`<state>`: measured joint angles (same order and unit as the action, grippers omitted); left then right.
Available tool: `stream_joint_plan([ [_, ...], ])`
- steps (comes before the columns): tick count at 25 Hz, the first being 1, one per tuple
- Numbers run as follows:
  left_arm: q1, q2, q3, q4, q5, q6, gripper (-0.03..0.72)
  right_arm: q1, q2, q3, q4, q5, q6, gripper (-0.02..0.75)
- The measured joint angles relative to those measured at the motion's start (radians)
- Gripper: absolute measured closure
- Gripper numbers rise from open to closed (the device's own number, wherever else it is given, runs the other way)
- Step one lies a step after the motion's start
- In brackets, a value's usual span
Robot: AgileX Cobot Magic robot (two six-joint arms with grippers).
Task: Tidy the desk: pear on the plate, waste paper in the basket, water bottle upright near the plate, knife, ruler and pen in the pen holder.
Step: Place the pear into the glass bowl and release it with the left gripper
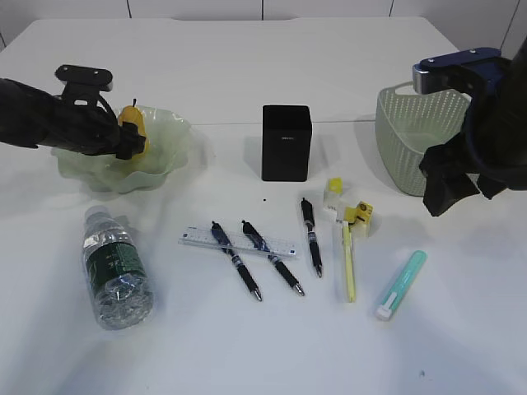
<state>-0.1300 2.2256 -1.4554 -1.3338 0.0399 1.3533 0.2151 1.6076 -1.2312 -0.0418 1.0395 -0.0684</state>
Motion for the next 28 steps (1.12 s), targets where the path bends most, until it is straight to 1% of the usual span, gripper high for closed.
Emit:
stream_joint_plan([
  [6,0.0,0.0,0.0,0.0,0.004,0.0,0.165,0.0,0.0,0.0,0.0,0.0,0.0,0.167],
  [10,0.0,0.0,0.0,0.0,0.004,0.0,0.134,0.0,0.0,0.0,0.0,-0.001,0.0,0.167],
  [14,0.0,-0.002,0.0,0.004,0.02,0.0,0.08,0.0,0.0,0.0,0.0,-0.001,0.0,0.167],
  [19,0.0,-0.025,0.0,0.043,0.033,0.0,0.012,0.0,0.0,0.0,0.0,-0.001,0.0,0.167],
  [28,0.0,-0.06,-0.002,0.051,0.047,0.0,0.001,0.0,0.0,0.0,0.0,-0.001,0.0,0.167],
])
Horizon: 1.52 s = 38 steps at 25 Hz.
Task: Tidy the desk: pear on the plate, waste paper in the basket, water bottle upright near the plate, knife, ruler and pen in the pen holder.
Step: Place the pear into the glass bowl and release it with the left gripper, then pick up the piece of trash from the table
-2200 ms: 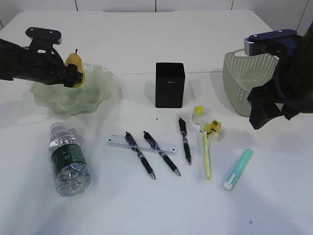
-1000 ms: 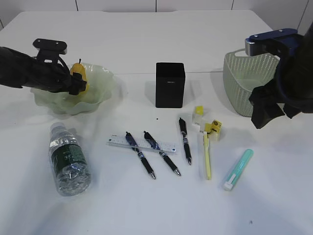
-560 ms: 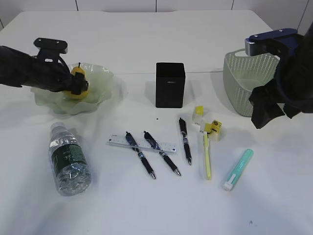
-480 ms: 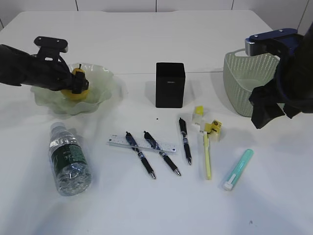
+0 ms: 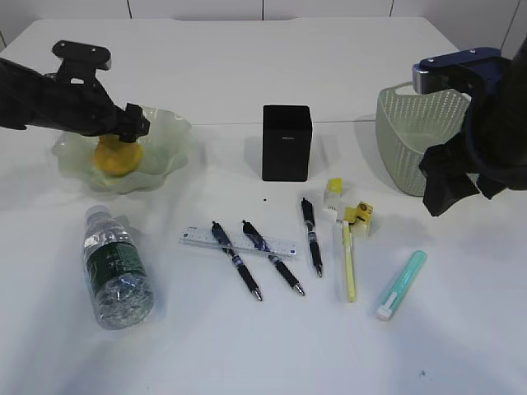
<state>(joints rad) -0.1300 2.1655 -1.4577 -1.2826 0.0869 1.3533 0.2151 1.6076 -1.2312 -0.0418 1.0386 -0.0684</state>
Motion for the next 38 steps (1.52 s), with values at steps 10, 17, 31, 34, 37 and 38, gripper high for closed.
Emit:
stream_joint_plan([
  [10,0.0,-0.062,0.0,0.004,0.002,0.0,0.0,0.0,0.0,0.0,0.0,0.0,0.0,0.167],
  [17,0.0,-0.133,0.0,0.008,0.003,0.0,0.0,0.0,0.0,0.0,0.0,-0.001,0.0,0.167],
  [31,0.0,-0.276,0.0,0.095,0.082,0.0,0.066,0.0,0.0,0.0,0.0,-0.001,0.0,0.167],
  [34,0.002,-0.294,0.0,0.099,0.083,-0.005,0.071,0.0,0.0,0.0,0.0,-0.001,0.0,0.167],
  [37,0.011,-0.3,0.0,0.099,0.083,-0.013,0.082,0.0,0.0,0.0,0.0,-0.001,0.0,0.167],
  [38,0.014,-0.3,0.0,0.099,0.083,-0.018,0.088,0.0,0.0,0.0,0.0,-0.001,0.0,0.167],
])
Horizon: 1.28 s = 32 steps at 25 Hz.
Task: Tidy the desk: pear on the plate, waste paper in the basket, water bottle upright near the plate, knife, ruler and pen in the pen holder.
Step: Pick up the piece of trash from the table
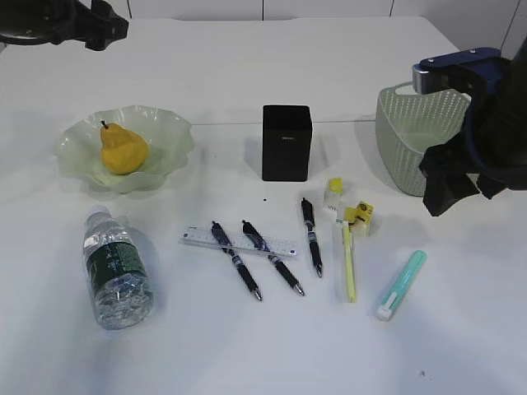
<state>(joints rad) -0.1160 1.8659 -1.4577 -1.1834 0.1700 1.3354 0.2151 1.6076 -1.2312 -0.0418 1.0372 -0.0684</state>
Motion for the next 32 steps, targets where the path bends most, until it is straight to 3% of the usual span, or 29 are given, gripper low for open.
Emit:
stream_joint_plan([
  [9,0.067,0.0,0.0,0.0,-0.008,-0.055,0.098,0.0,0.0,0.0,0.0,0.0,0.0,0.167],
  [32,0.066,0.0,0.0,0.0,0.027,-0.06,0.099,0.0,0.0,0.002,0.002,-0.008,0.0,0.172],
])
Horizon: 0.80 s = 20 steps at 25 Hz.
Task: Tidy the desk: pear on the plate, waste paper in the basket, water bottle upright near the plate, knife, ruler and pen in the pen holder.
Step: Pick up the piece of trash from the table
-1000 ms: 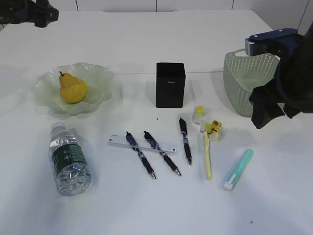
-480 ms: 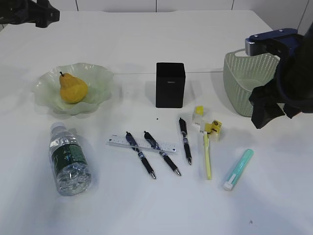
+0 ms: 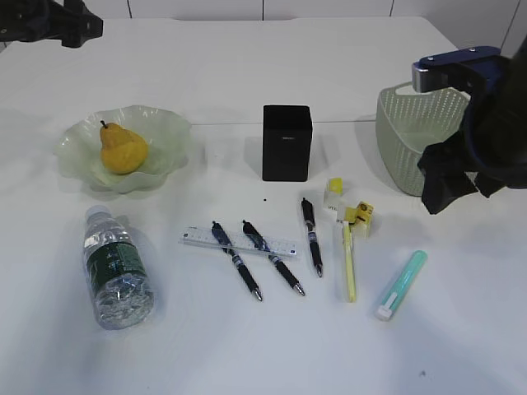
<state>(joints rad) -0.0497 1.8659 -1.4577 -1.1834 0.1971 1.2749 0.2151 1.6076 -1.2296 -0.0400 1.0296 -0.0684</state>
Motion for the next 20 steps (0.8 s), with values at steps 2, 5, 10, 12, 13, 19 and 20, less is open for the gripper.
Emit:
stream_joint_plan([
  [2,0.0,0.0,0.0,0.0,0.002,-0.002,0.099,0.0,0.0,0.0,0.002,-0.002,0.0,0.171],
  [5,0.0,0.0,0.0,-0.002,0.013,-0.019,0.099,0.0,0.0,0.0,0.011,-0.002,0.0,0.171],
  [10,0.0,0.0,0.0,-0.002,0.079,-0.077,0.099,0.0,0.0,0.0,0.04,-0.002,0.0,0.172],
  [12,0.0,0.0,0.0,0.014,0.124,-0.127,0.099,0.0,0.0,0.0,0.046,0.0,0.0,0.172],
  [13,0.0,0.0,0.0,0.031,0.148,-0.156,0.099,0.0,0.0,0.0,0.051,0.0,0.0,0.172],
  [19,-0.003,0.0,0.0,0.302,0.386,-0.455,0.1,0.0,0.0,0.0,0.055,0.006,0.0,0.171],
  [20,-0.006,-0.002,0.0,0.338,0.418,-0.492,0.1,0.0,0.0,0.0,0.059,0.008,0.0,0.171],
])
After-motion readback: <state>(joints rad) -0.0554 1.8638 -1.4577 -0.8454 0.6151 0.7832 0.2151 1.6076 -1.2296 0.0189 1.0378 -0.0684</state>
